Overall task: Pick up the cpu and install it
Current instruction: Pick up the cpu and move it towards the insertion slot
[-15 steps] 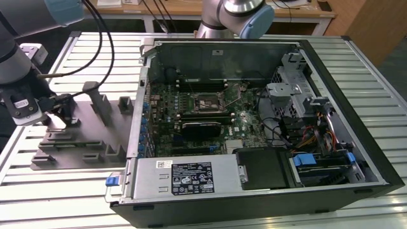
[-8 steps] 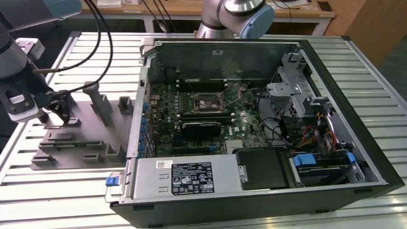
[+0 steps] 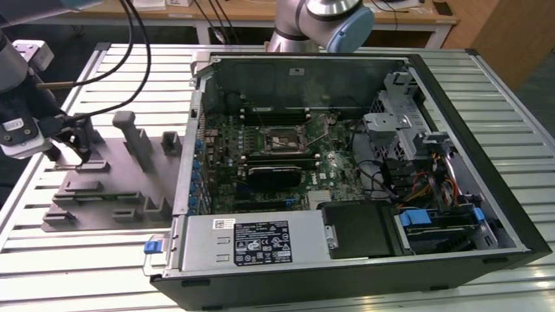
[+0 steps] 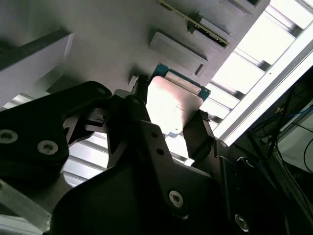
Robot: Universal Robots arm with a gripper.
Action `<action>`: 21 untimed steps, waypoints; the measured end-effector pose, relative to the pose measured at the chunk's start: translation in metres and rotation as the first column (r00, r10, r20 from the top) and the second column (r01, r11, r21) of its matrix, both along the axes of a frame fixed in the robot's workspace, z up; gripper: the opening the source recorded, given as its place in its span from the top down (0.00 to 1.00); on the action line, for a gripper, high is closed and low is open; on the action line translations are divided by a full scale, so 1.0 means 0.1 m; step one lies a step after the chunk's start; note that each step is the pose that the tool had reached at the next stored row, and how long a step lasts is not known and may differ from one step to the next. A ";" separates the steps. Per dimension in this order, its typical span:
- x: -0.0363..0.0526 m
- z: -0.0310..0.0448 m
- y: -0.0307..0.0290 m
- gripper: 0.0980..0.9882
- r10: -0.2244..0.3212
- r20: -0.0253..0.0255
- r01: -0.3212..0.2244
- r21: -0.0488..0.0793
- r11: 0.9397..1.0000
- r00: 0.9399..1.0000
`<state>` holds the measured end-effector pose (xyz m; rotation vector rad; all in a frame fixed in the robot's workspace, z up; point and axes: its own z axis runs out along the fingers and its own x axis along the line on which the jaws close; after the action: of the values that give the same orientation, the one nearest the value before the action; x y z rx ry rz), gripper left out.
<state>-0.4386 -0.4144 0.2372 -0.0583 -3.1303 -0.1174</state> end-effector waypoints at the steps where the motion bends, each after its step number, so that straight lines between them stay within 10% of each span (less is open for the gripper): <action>1: 0.000 0.017 0.000 0.50 0.000 0.000 0.000 0.000 1.000 1.000; 21: 0.000 0.347 0.000 0.50 0.002 0.000 -0.002 0.000 1.000 1.000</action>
<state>-0.4386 -0.4144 0.2718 -0.0551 -3.1301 -0.1180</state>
